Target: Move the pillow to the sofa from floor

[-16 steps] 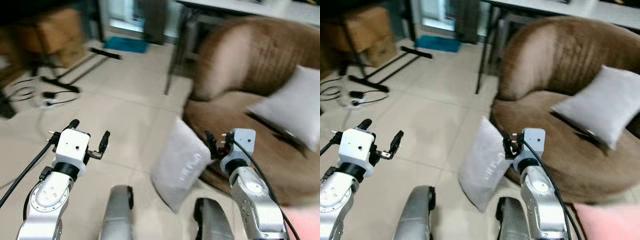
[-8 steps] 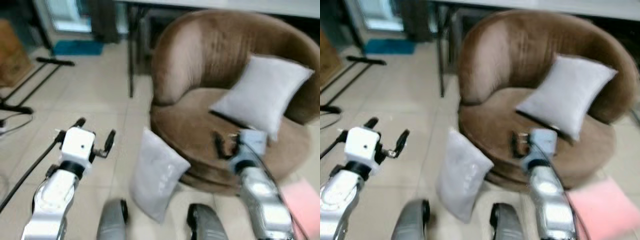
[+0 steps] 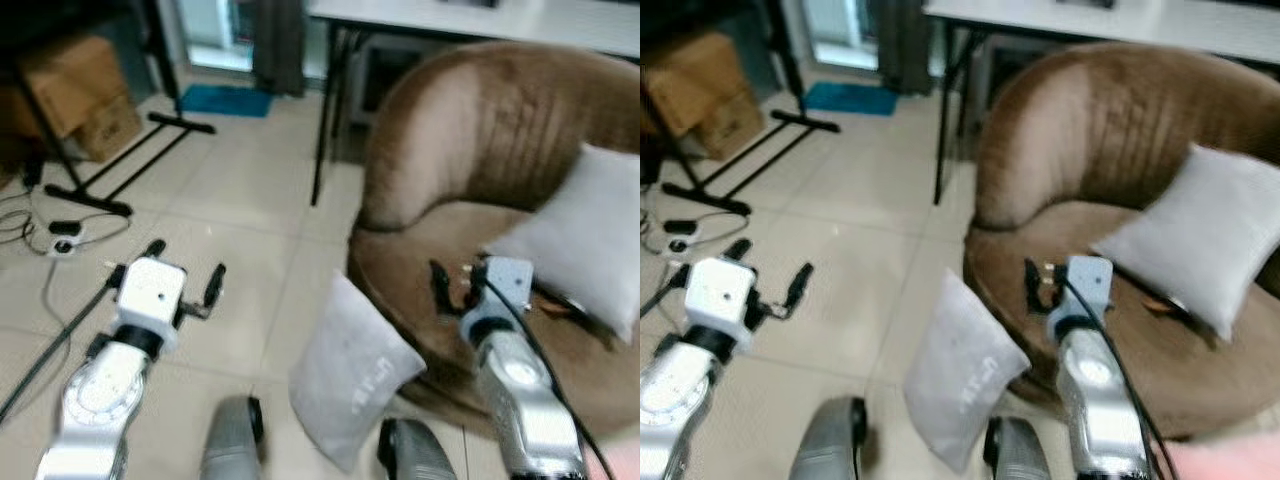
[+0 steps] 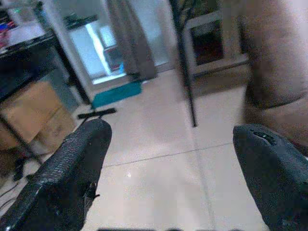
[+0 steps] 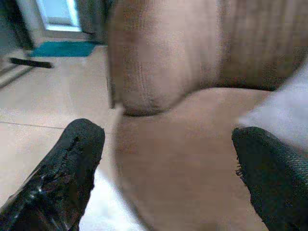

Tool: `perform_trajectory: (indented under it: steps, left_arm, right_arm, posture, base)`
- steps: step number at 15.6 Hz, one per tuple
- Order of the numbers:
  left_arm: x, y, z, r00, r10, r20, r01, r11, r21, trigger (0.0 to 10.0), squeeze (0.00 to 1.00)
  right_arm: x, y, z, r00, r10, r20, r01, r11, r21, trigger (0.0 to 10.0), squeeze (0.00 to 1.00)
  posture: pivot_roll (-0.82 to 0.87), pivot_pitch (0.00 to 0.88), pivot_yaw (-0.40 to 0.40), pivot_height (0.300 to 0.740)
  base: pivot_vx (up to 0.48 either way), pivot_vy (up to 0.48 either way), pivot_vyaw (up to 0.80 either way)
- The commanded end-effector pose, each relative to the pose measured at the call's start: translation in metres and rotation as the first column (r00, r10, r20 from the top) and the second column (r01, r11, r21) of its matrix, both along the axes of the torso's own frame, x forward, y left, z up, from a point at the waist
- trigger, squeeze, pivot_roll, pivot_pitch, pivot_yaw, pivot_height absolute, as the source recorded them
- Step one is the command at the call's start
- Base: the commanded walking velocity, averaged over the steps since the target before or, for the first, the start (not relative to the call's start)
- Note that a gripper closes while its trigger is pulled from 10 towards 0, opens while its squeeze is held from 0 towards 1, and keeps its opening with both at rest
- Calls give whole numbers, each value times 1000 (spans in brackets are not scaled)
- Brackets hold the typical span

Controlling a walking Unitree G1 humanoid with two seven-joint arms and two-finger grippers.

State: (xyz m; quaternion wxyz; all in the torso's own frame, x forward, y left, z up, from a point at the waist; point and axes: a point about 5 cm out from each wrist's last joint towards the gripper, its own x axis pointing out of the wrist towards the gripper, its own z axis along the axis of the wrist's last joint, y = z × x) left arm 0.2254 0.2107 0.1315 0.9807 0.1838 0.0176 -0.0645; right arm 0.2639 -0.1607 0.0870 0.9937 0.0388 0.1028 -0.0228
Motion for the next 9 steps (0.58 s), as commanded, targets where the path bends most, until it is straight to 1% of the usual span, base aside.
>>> perform_trajectory:
  steps: [1, 2, 3, 5, 7, 9]
  left_arm:
    - [1, -4, 0, 1000, -21, -2, 21, 1000, -4, 10000, 1000]
    - [1, -4, 0, 1000, -21, -1, 21, 1000, 1, 10000, 1000]
    - [1, -4, 0, 1000, -21, -1, 21, 1000, 6, 10000, 992]
    - [-1, -4, 0, 1000, -17, 7, 17, 1000, 18, 10000, 0]
    - [-3, -4, 1, 1000, -17, 9, 17, 1000, 24, 10000, 0]
    - [-5, -4, 1, 1000, -28, 7, 28, 999, 32, 10000, 0]
  right_arm:
    - [1, 1, 0, 999, 32, -4, -32, 999, 7, 10000, 788]
    - [1, 4, 0, 998, 56, -4, -56, 998, 20, 10000, 0]
    - [2, 5, 0, 998, 63, -2, -63, 998, 25, 10000, 0]
    - [3, 11, 0, 994, 108, -2, -108, 992, 67, 10000, 0]
    - [3, 15, 0, 990, 143, 11, -144, 987, 76, 10000, 0]
    - [4, 19, -3, 984, 181, 3, -180, 981, 73, 10000, 0]
  posture:
    - [110, 0, -51, 576]
    - [110, 0, -50, 576]
    - [110, 0, -50, 576]
    - [115, 0, -56, 571]
    - [118, 0, -59, 551]
    - [120, 0, -62, 526]
  base:
    - [0, 0, 0]
    - [0, 0, 0]
    - [0, 0, 0]
    - [0, 0, 0]
    - [0, 0, 0]
    - [0, 0, 0]
